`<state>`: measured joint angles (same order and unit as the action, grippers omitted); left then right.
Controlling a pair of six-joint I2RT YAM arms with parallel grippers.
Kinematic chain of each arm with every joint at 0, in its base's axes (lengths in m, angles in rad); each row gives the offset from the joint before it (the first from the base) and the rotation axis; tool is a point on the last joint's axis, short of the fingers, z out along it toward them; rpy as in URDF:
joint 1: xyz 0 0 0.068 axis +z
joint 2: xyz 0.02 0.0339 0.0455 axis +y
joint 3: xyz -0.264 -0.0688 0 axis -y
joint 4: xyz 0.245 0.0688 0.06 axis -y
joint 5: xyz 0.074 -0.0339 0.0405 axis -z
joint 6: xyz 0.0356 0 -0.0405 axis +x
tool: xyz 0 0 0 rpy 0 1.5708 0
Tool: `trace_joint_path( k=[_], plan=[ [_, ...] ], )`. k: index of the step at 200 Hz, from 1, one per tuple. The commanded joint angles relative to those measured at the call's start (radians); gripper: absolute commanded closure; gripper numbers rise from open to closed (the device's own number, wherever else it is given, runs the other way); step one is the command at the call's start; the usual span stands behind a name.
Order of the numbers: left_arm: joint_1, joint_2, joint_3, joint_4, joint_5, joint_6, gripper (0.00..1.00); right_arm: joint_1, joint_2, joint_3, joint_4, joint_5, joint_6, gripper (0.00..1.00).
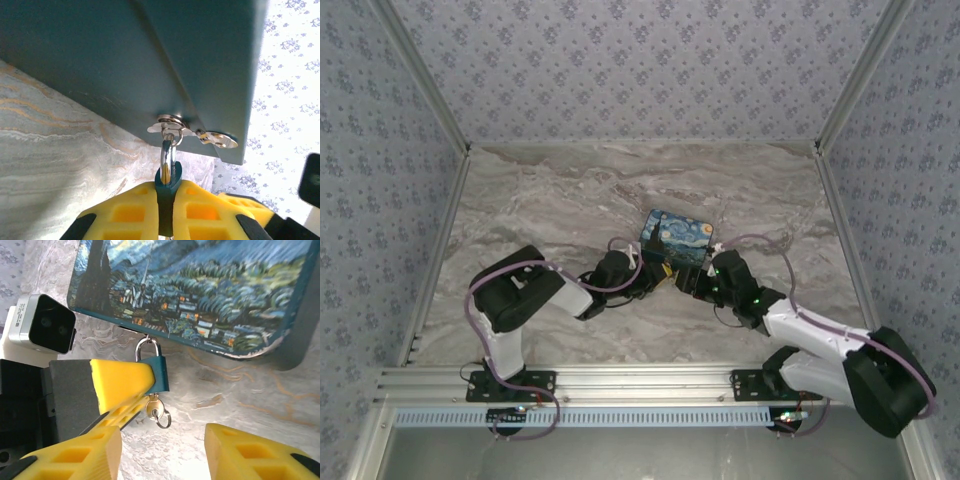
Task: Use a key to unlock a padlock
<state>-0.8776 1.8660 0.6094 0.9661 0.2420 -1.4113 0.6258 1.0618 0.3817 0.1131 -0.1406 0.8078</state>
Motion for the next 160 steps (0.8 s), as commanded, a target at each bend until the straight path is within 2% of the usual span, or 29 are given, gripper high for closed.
trace_joint_path(
  k=[1,23,41,83,103,128,160],
  plan=[
    [0.004,-0.055,0.02,-0.045,-0.004,0.018,0.93,-0.001,-0.071,0.068,-0.184,0.096,-0.238,0.48],
    [0.011,-0.084,0.026,-0.099,0.004,0.017,0.94,0.027,-0.105,0.106,-0.232,0.157,-0.396,0.46],
    [0.018,-0.102,0.027,-0.133,0.009,0.004,0.95,0.096,-0.1,0.147,-0.249,0.253,-0.511,0.46],
    [0.041,-0.143,0.022,-0.18,0.023,-0.015,0.97,0.427,-0.007,0.18,-0.178,0.697,-0.823,0.47],
    [0.053,-0.161,0.021,-0.199,0.034,-0.018,0.98,0.523,0.089,0.178,-0.135,0.824,-0.885,0.49],
    [0.061,-0.182,0.018,-0.218,0.043,-0.019,0.98,0.564,0.203,0.188,-0.106,0.895,-0.889,0.53],
    [0.064,-0.197,0.019,-0.231,0.051,-0.022,0.99,0.56,0.243,0.17,-0.051,0.897,-0.889,0.54]
  ],
)
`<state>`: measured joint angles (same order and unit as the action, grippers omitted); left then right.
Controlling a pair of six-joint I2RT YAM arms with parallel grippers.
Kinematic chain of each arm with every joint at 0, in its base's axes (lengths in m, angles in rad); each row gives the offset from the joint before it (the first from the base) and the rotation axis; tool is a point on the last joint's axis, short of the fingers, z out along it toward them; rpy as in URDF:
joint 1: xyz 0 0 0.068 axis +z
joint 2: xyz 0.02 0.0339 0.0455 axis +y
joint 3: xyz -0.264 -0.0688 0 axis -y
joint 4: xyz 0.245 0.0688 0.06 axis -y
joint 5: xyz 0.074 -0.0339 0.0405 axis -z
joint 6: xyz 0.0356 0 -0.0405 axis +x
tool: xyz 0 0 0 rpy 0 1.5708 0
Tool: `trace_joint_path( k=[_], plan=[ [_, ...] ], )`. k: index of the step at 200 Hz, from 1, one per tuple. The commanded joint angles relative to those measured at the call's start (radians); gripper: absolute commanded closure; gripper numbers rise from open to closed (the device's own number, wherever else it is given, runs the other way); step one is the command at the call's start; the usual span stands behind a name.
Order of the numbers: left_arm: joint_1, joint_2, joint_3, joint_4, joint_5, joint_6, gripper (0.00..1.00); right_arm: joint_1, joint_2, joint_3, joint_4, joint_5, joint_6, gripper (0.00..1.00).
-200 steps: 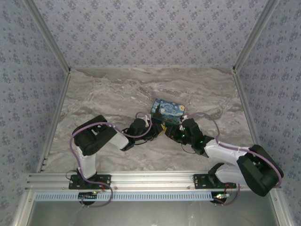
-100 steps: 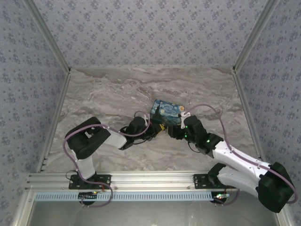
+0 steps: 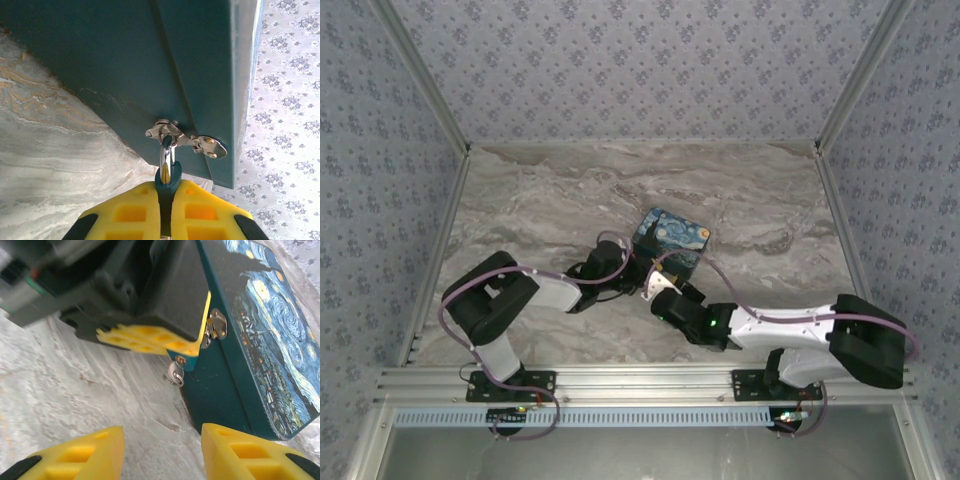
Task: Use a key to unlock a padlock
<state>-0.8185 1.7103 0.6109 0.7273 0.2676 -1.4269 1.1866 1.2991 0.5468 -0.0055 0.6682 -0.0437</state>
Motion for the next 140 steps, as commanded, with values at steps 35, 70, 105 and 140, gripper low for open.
trace_joint_path(
  k=[35,70,105,140],
  plan=[
    [0.006,-0.048,0.028,-0.008,0.033,-0.006,1.0,-0.015,-0.028,-0.076,0.168,0.047,-0.089,0.48],
    [0.008,-0.052,0.035,-0.016,0.037,-0.015,1.0,-0.036,-0.071,-0.123,0.23,-0.02,-0.131,0.4],
    [0.011,-0.063,0.041,-0.03,0.039,-0.015,1.0,-0.037,-0.068,-0.131,0.259,-0.022,-0.152,0.41],
    [0.012,-0.067,0.045,-0.032,0.045,-0.02,1.0,-0.062,-0.062,-0.13,0.274,-0.021,-0.147,0.45]
  ],
)
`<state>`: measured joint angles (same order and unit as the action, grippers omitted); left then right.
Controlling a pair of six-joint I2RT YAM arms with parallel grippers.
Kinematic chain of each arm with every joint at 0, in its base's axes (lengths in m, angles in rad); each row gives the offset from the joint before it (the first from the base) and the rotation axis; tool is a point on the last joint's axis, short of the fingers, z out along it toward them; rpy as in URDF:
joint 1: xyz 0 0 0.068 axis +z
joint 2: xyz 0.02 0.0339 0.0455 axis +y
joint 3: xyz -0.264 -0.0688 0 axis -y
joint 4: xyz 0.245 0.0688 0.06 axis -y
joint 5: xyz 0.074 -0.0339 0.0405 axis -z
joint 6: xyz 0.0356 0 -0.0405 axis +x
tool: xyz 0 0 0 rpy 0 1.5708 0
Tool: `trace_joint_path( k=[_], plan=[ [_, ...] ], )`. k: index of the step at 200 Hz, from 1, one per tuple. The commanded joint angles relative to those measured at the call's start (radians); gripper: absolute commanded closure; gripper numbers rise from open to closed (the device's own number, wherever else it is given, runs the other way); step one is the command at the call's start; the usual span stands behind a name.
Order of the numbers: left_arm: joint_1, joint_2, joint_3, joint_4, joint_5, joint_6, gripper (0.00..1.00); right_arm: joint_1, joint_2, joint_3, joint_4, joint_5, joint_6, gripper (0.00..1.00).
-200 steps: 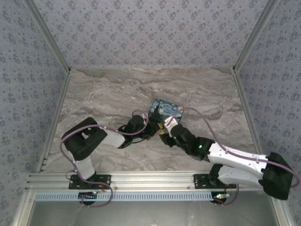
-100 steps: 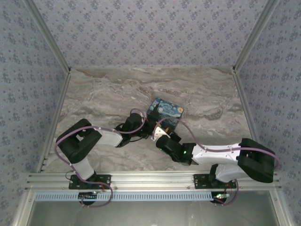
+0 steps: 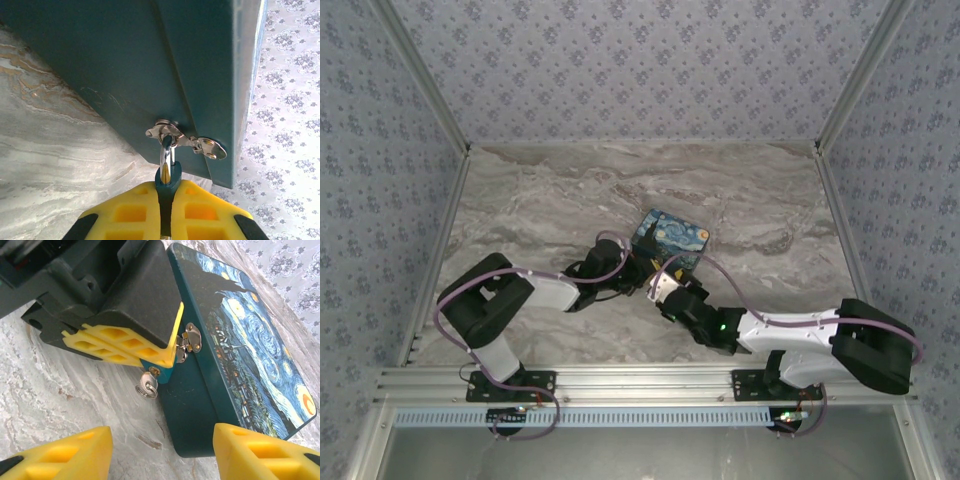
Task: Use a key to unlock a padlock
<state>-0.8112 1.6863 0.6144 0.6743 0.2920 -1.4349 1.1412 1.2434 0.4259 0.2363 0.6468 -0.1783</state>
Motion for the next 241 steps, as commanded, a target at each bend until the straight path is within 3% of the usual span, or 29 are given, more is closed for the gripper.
trace_joint_path(
  k=[1,241],
  plan=[
    [0.004,-0.043,0.041,0.021,0.022,-0.012,1.0,-0.017,-0.007,-0.01,0.032,0.0,-0.012,0.45],
    [0.0,-0.046,0.031,0.033,0.027,-0.019,1.0,-0.108,0.133,0.056,0.169,-0.064,-0.01,0.56]
  ],
)
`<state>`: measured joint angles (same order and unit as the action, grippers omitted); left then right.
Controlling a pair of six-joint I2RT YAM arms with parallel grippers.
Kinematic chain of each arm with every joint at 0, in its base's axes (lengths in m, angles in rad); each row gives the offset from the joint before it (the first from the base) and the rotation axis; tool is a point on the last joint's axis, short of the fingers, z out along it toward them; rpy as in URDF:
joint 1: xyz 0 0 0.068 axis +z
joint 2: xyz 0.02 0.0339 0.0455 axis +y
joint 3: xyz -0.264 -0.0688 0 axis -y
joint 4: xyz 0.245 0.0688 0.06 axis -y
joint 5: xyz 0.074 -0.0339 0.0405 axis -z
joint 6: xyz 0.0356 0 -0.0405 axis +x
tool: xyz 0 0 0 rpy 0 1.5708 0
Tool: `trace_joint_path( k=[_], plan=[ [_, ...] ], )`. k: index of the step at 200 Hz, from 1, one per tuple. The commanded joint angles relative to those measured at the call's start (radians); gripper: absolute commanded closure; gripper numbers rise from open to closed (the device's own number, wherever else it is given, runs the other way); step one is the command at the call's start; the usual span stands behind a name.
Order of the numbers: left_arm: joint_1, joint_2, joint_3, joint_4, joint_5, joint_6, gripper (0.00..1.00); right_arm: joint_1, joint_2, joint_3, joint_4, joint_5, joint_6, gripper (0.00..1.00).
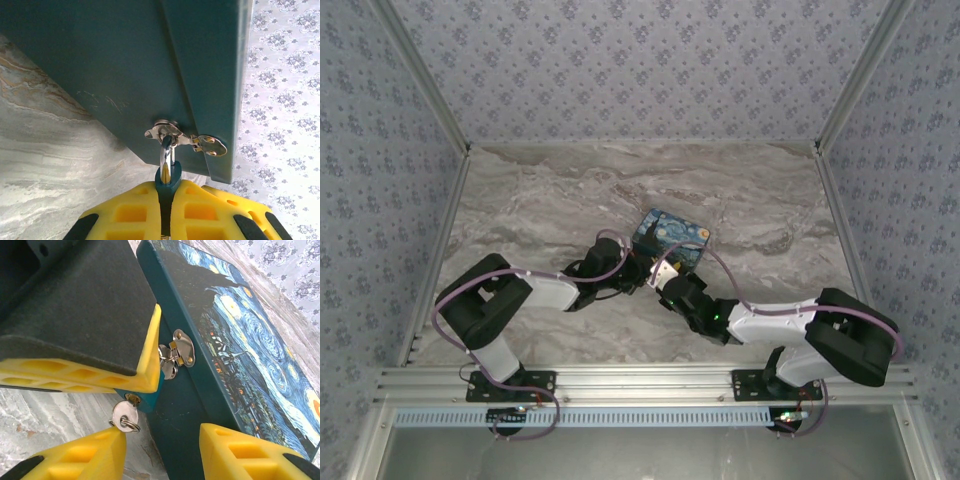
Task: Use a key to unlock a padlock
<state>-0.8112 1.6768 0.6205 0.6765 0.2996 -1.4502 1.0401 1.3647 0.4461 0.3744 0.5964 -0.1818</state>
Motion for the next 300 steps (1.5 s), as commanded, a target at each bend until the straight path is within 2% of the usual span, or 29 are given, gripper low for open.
trace_joint_path(
  k=[1,71,103,126,169,199,225,257,300],
  plan=[
    [0.0,-0.037,0.025,0.031,0.019,-0.004,1.0,-0.008,0.011,0.035,0.031,-0.015,-0.007,0.56],
    [-0.003,-0.028,0.027,0.029,0.022,-0.002,1.0,-0.028,0.017,0.05,0.047,-0.039,0.002,0.58],
    [-0.008,-0.02,0.031,0.029,0.024,-0.001,1.0,-0.037,0.02,0.059,0.048,-0.057,0.01,0.64],
    [-0.011,-0.014,0.034,0.032,0.026,-0.002,1.0,-0.041,0.02,0.062,0.049,-0.066,0.019,0.7],
    [-0.015,-0.01,0.031,0.033,0.023,0.001,1.0,-0.053,0.011,0.066,0.031,-0.101,0.046,0.91],
    [-0.016,-0.011,0.026,0.032,0.015,0.003,1.0,-0.099,-0.019,0.053,0.018,-0.199,0.1,1.0],
    [-0.018,-0.011,0.023,0.032,0.007,0.004,1.0,-0.153,-0.047,0.029,0.018,-0.31,0.152,1.0],
    [-0.018,-0.01,0.025,0.034,-0.003,0.006,1.0,-0.158,-0.052,0.015,-0.004,-0.3,0.15,0.99],
    [-0.017,-0.024,0.023,-0.016,-0.026,0.039,1.0,-0.164,-0.108,-0.025,-0.032,-0.337,0.184,0.69]
  ],
)
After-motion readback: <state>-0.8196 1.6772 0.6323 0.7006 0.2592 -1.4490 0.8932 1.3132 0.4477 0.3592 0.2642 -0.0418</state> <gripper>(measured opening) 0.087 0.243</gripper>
